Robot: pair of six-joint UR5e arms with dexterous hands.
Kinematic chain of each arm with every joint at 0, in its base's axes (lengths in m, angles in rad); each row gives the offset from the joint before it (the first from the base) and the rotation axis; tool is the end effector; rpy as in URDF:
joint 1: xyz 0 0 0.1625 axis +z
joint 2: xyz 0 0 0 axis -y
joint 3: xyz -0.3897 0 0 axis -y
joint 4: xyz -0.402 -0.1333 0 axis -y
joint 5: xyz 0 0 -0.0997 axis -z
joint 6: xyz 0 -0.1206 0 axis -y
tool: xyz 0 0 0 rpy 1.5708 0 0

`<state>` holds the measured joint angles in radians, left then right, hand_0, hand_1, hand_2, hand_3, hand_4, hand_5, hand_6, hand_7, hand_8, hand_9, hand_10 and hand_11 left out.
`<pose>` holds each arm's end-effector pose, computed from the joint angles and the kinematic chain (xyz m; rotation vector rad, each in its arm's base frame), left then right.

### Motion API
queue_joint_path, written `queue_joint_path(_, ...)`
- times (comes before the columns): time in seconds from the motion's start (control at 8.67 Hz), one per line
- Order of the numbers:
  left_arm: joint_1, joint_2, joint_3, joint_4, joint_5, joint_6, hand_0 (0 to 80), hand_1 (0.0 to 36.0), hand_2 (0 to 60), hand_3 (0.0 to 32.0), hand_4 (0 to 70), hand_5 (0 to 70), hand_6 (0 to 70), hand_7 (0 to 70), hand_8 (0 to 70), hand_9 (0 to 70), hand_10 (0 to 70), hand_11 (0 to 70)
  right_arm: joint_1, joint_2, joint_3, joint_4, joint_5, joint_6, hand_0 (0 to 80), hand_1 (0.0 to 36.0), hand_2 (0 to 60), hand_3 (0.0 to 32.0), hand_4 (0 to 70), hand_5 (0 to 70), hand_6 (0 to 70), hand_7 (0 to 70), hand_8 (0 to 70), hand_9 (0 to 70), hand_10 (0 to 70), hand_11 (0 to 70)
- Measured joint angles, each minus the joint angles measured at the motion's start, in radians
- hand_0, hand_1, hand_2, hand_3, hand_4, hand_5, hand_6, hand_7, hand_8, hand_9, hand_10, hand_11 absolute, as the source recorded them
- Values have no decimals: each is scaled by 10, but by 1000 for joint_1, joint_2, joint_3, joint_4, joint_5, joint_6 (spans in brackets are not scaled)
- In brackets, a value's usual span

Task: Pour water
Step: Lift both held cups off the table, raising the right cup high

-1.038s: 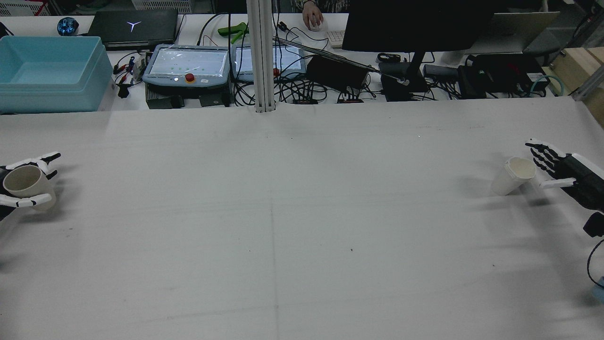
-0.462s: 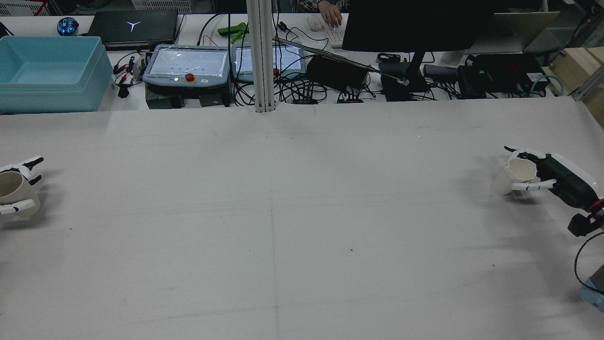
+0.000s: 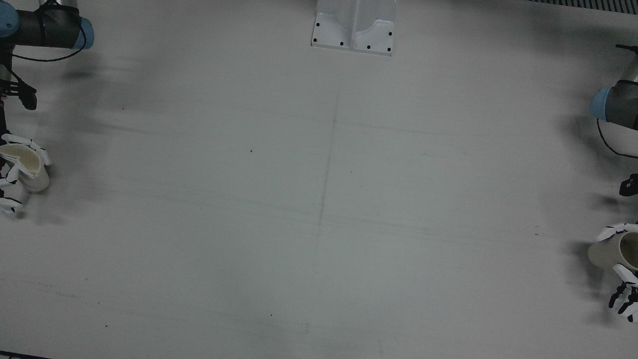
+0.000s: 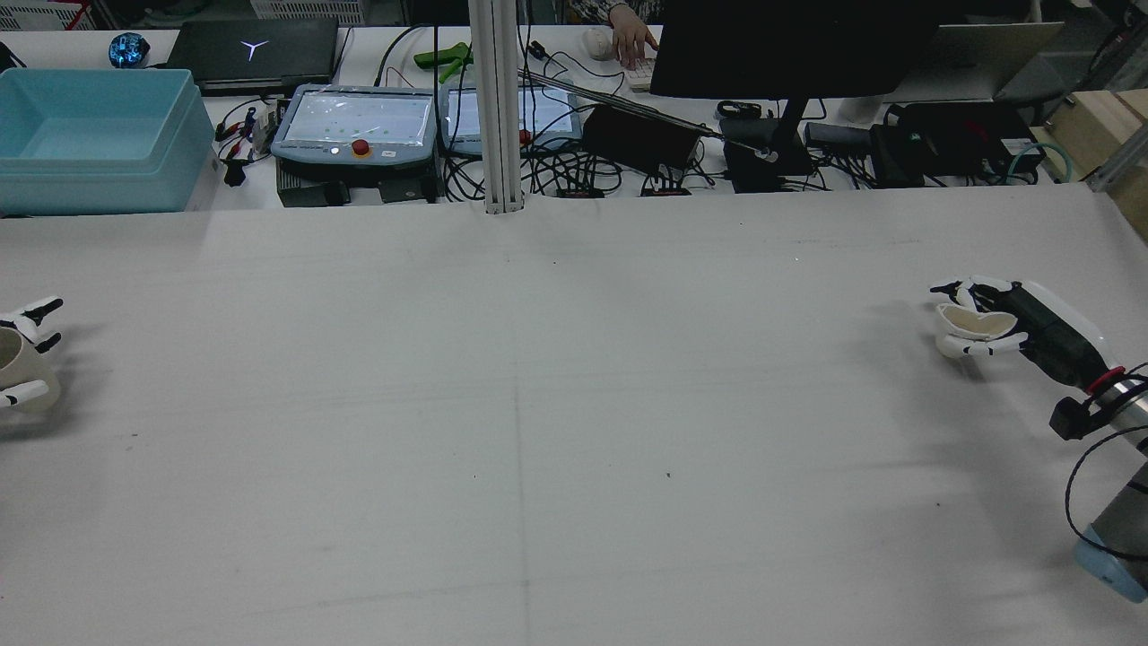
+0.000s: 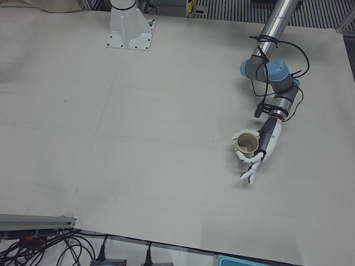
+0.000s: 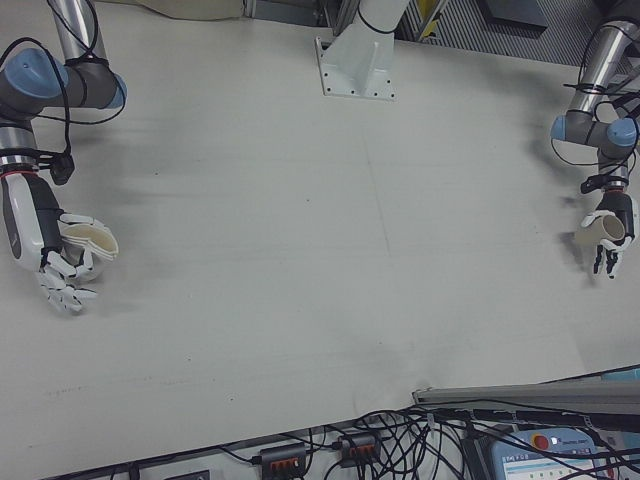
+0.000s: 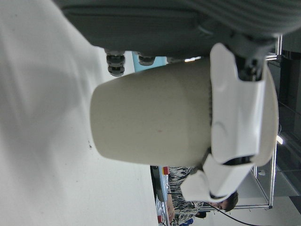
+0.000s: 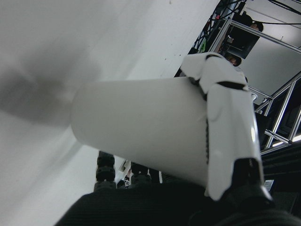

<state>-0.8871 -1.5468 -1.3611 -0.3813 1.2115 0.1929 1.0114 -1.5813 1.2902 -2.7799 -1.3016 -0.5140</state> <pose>0.1847 -0.5049 0.7272 -0.1949 2.1579 -1.8363 -0.1273 -0.5149 0.7588 0.2031 -1.9679 1.7077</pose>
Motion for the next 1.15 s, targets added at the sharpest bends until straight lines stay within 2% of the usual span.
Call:
queue_joint_path(0.12,-1,1,-3,5,-1,-14,616,354,600,0,539,700,110,161,13,18,51,94,-2,-8,77,-50,18,0,800,360,499,0,245,700,347,479,286,398,201,328)
queue_joint_path(0.23,-1,1,-8,9,-1,-28,649,360,600,0,547,700,115,168,14,19,49,94,-3,-16,180,-128,29,1,800,360,509,0,248,700,372,482,310,421,229,369)
queue_joint_path(0.35,-1,1,-28,20,0,-35,670,360,600,0,552,700,118,170,15,20,48,93,-2,-21,291,-213,33,2,800,360,498,0,257,700,379,477,312,419,230,371)
queue_joint_path(0.46,0,-1,-65,44,3,-39,728,360,600,0,563,700,128,180,18,22,50,98,0,-19,407,-301,39,3,800,360,516,0,291,700,404,492,315,419,229,368)
queue_joint_path(0.69,7,-30,-173,157,13,-35,775,360,600,0,570,700,139,190,20,24,52,103,10,14,638,-492,94,6,800,360,558,0,331,700,427,501,317,416,230,368)
queue_joint_path(0.81,10,-64,-220,224,30,-31,770,360,600,0,572,700,143,196,20,25,48,97,19,59,721,-572,115,7,800,360,590,0,348,700,444,525,320,417,235,377)
queue_joint_path(0.92,11,-112,-259,294,67,-27,698,360,600,0,548,700,134,189,16,23,43,88,27,128,785,-650,131,6,800,360,600,0,366,700,466,563,331,431,235,378)
queue_joint_path(1.04,15,-168,-287,364,106,-24,708,360,600,0,545,700,134,186,16,23,42,87,30,204,822,-719,154,1,800,360,600,0,372,700,481,601,342,452,244,394)
queue_joint_path(1.15,38,-235,-306,436,134,-24,673,360,600,0,556,700,139,186,17,23,40,81,29,281,842,-771,181,-29,800,360,600,0,391,700,502,646,348,463,247,400)
